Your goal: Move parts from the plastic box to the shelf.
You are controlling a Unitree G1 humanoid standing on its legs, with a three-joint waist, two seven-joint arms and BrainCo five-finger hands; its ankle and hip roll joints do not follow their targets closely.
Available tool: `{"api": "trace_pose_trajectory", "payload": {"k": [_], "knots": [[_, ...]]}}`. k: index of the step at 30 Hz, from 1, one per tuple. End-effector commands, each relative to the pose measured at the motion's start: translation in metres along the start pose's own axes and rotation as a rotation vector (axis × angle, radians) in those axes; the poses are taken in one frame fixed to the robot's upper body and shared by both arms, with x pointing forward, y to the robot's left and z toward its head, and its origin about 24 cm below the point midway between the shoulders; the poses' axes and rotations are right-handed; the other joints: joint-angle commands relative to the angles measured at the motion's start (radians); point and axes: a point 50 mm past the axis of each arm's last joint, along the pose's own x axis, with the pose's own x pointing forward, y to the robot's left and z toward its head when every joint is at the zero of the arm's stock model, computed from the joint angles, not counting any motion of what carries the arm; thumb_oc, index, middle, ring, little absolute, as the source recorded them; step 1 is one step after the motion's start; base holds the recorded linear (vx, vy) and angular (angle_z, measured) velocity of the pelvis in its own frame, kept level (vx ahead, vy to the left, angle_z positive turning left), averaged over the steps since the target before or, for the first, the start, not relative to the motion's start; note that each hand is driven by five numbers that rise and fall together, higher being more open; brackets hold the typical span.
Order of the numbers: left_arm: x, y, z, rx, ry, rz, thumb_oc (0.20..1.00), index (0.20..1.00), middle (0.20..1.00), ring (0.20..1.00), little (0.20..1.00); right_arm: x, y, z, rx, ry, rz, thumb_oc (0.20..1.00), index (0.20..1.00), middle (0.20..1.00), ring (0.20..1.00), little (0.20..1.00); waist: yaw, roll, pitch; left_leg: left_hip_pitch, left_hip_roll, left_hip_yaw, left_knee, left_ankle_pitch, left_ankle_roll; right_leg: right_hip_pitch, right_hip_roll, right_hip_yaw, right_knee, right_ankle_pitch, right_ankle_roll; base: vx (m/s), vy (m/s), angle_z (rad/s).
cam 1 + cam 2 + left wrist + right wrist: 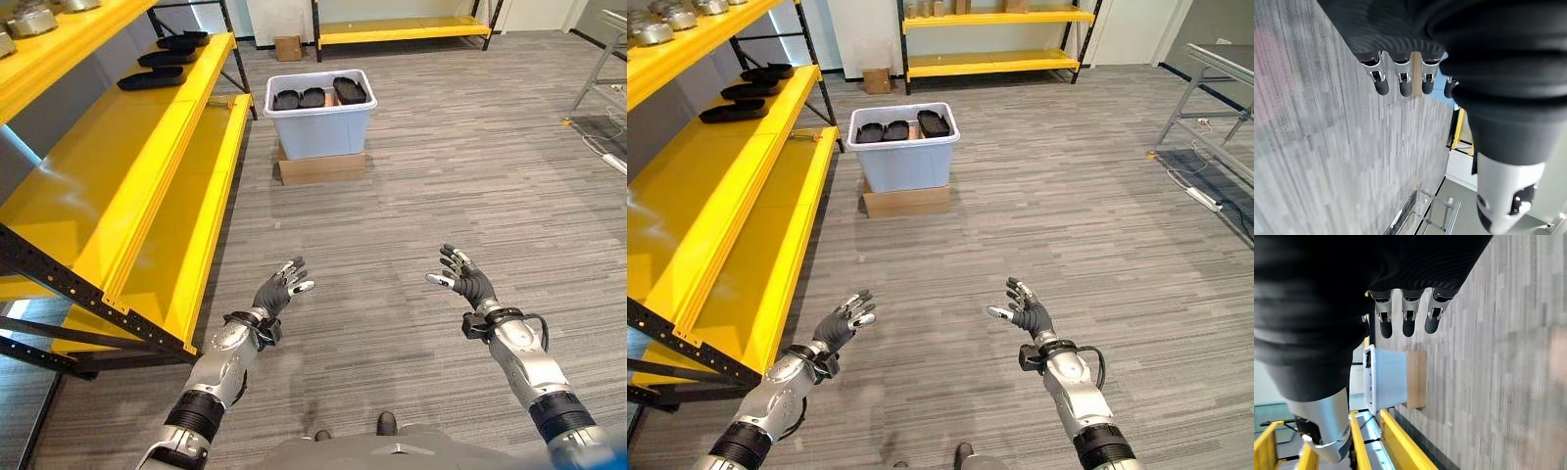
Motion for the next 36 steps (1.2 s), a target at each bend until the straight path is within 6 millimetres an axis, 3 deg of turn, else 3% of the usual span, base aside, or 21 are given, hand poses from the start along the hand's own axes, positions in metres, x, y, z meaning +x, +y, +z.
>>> {"api": "trace_pose_trajectory", "payload": {"k": [1, 3, 4, 6, 8, 9, 12, 14, 15, 17, 18, 25, 29, 31, 33, 35, 36], "knots": [[0.01, 0.002, 0.03, 0.085, -0.079, -0.021, 1.0, 1.0, 1.0, 1.0, 1.0, 0.014, 0.008, 0.037, -0.013, -0.182, 0.043, 1.0, 1.0, 1.0, 1.0, 1.0, 0.034, -0.029, 0.055, -0.067, 0.006, 0.038, 0.109, -0.068, 0.032, -0.159, -0.155, -0.063, 0.48, 0.052, 0.146, -0.02, 0.252, -0.08], [0.008, 0.002, 0.029, 0.057, -0.073, -0.008, 1.0, 1.0, 1.0, 1.0, 1.0, 0.014, 0.003, 0.04, -0.017, -0.188, 0.048, 1.0, 1.0, 1.0, 1.0, 1.0, 0.02, -0.052, 0.078, -0.035, -0.021, 0.021, 0.111, -0.089, 0.019, -0.199, -0.103, -0.06, 0.33, 0.091, 0.154, 0.24, 0.039, -0.41], [0.008, 0.001, 0.025, 0.063, -0.044, -0.009, 1.0, 1.0, 1.0, 1.0, 1.0, 0.011, 0.003, 0.038, -0.034, -0.182, 0.044, 1.0, 1.0, 1.0, 1.0, 1.0, 0.0, -0.071, 0.08, -0.02, -0.04, -0.004, 0.118, -0.109, 0.017, -0.204, -0.073, -0.028, 0.194, 0.116, 0.153, 0.3, -0.122, -0.65], [0.008, -0.001, 0.02, 0.075, -0.018, -0.01, 1.0, 1.0, 1.0, 1.0, 1.0, 0.009, 0.002, 0.034, -0.06, -0.169, 0.028, 1.0, 1.0, 1.0, 1.0, 1.0, -0.012, -0.08, 0.081, -0.01, -0.052, -0.021, 0.121, -0.123, 0.016, -0.199, -0.061, -0.012, 0.108, 0.138, 0.154, 0.33, -0.128, 0.43], [0.005, -0.003, 0.008, 0.081, 0.01, -0.016, 1.0, 1.0, 1.0, 1.0, 1.0, 0.006, -0.003, 0.027, -0.048, -0.142, -0.004, 1.0, 1.0, 1.0, 1.0, 1.0, -0.028, -0.089, 0.086, 0.022, -0.062, -0.066, 0.13, -0.145, 0.021, -0.25, -0.063, 0.032, -0.004, 0.209, 0.18, 0.5, -0.176, 0.82], [0.003, -0.003, 0.004, 0.07, 0.01, -0.013, 1.0, 1.0, 1.0, 1.0, 1.0, 0.003, -0.004, 0.021, -0.04, -0.126, -0.017, 1.0, 1.0, 1.0, 1.0, 1.0, -0.036, -0.088, 0.088, 0.038, -0.062, -0.086, 0.135, -0.159, 0.027, -0.278, -0.068, 0.058, 0.002, 0.23, 0.19, 0.44, -0.168, 0.44], [0.005, -0.01, 0.002, 0.064, 0.001, -0.041, 1.0, 1.0, 1.0, 1.0, 1.0, -0.003, -0.007, 0.014, -0.056, -0.113, -0.044, 1.0, 1.0, 1.0, 1.0, 1.0, -0.06, -0.091, 0.066, 0.032, -0.059, -0.118, 0.161, -0.179, 0.032, -0.253, -0.058, 0.133, 0.007, 0.201, 0.164, 0.32, -0.161, 0.57], [0.006, -0.014, 0.001, 0.052, -0.002, -0.042, 1.0, 1.0, 1.0, 1.0, 1.0, -0.002, -0.008, 0.012, -0.064, -0.105, -0.047, 1.0, 1.0, 1.0, 1.0, 1.0, -0.064, -0.094, 0.051, 0.029, -0.049, -0.099, 0.188, -0.196, 0.029, -0.236, -0.06, 0.126, 0.031, 0.181, 0.148, 0.38, -0.209, 0.78], [0.007, -0.016, 0.002, 0.02, -0.021, -0.04, 1.0, 1.0, 1.0, 1.0, 1.0, -0.001, -0.009, 0.014, -0.087, -0.1, -0.032, 1.0, 1.0, 1.0, 1.0, 1.0, -0.064, -0.087, 0.031, 0.032, -0.024, -0.076, 0.2, -0.2, 0.012, -0.213, -0.057, 0.108, 0.066, 0.124, 0.116, 0.37, -0.187, 0.54], [0.008, -0.018, 0.004, 0.019, -0.032, -0.041, 1.0, 1.0, 1.0, 1.0, 1.0, -0.001, -0.009, 0.017, -0.114, -0.103, -0.028, 1.0, 1.0, 1.0, 1.0, 1.0, -0.066, -0.086, 0.021, 0.019, 0.0, -0.055, 0.22, -0.205, 0.002, -0.193, -0.055, 0.105, 0.074, 0.086, 0.097, 0.43, -0.232, 0.1], [0.009, -0.019, 0.006, 0.016, -0.039, -0.046, 1.0, 1.0, 1.0, 1.0, 1.0, -0.001, -0.013, 0.02, -0.136, -0.1, -0.032, 1.0, 1.0, 1.0, 1.0, 1.0, -0.069, -0.083, 0.016, -0.009, 0.04, -0.036, 0.265, -0.191, -0.017, -0.19, -0.052, 0.096, 0.108, 0.042, 0.077, 0.43, -0.248, -0.04], [0.008, -0.021, 0.004, 0.005, -0.045, -0.045, 1.0, 1.0, 1.0, 1.0, 1.0, -0.003, -0.015, 0.017, -0.143, -0.082, -0.037, 1.0, 1.0, 1.0, 1.0, 1.0, -0.072, -0.076, 0.003, -0.026, 0.085, -0.047, 0.325, -0.115, -0.052, -0.165, -0.034, 0.092, 0.124, -0.002, 0.045, 0.23, -0.142, 0.03], [0.006, -0.019, 0.008, -0.001, -0.105, 0.001, 1.0, 1.0, 1.0, 1.0, 1.0, -0.007, -0.014, 0.018, -0.156, -0.089, 0.006, 1.0, 1.0, 1.0, 1.0, 1.0, -0.082, -0.073, -0.023, -0.046, 0.126, -0.044, 0.54, -0.009, -0.092, -0.135, -0.012, 0.083, 0.126, -0.054, -0.008, 0.24, -0.222, 0.08], [0.006, -0.018, 0.009, 0.007, -0.111, 0.015, 1.0, 1.0, 1.0, 1.0, 1.0, -0.007, -0.014, 0.018, -0.159, -0.087, 0.015, 1.0, 1.0, 1.0, 1.0, 1.0, -0.084, -0.074, -0.027, -0.058, 0.13, -0.035, 0.6, 0.01, -0.099, -0.131, -0.01, 0.08, 0.127, -0.061, -0.018, 0.15, -0.166, -0.02], [0.004, -0.011, 0.007, 0.036, -0.11, 0.059, 1.0, 1.0, 1.0, 1.0, 1.0, -0.012, -0.012, 0.013, -0.155, -0.07, 0.038, 1.0, 1.0, 1.0, 1.0, 1.0, -0.088, -0.085, -0.023, -0.187, 0.162, -0.017, 0.923, 0.066, -0.115, -0.102, 0.001, 0.074, 0.135, -0.083, -0.057, 0.19, -0.279, 0.01], [0.002, -0.005, 0.008, 0.035, -0.109, 0.074, 1.0, 1.0, 1.0, 1.0, 1.0, -0.014, -0.009, 0.007, -0.161, -0.055, 0.05, 1.0, 1.0, 1.0, 1.0, 1.0, -0.073, -0.093, 0.008, -0.351, 0.147, -0.053, 1.066, 0.042, -0.086, -0.063, 0.008, 0.104, 0.133, -0.082, -0.062, 0.18, -0.165, 0.31], [0.0, -0.002, 0.009, 0.038, -0.112, 0.08, 1.0, 1.0, 1.0, 1.0, 1.0, -0.015, -0.008, 0.005, -0.16, -0.05, 0.055, 1.0, 1.0, 1.0, 1.0, 1.0, -0.064, -0.092, 0.024, -0.385, 0.137, -0.05, 1.032, 0.03, -0.073, -0.045, 0.01, 0.117, 0.13, -0.083, -0.058, 0.29, -0.03, 0.08]]}}
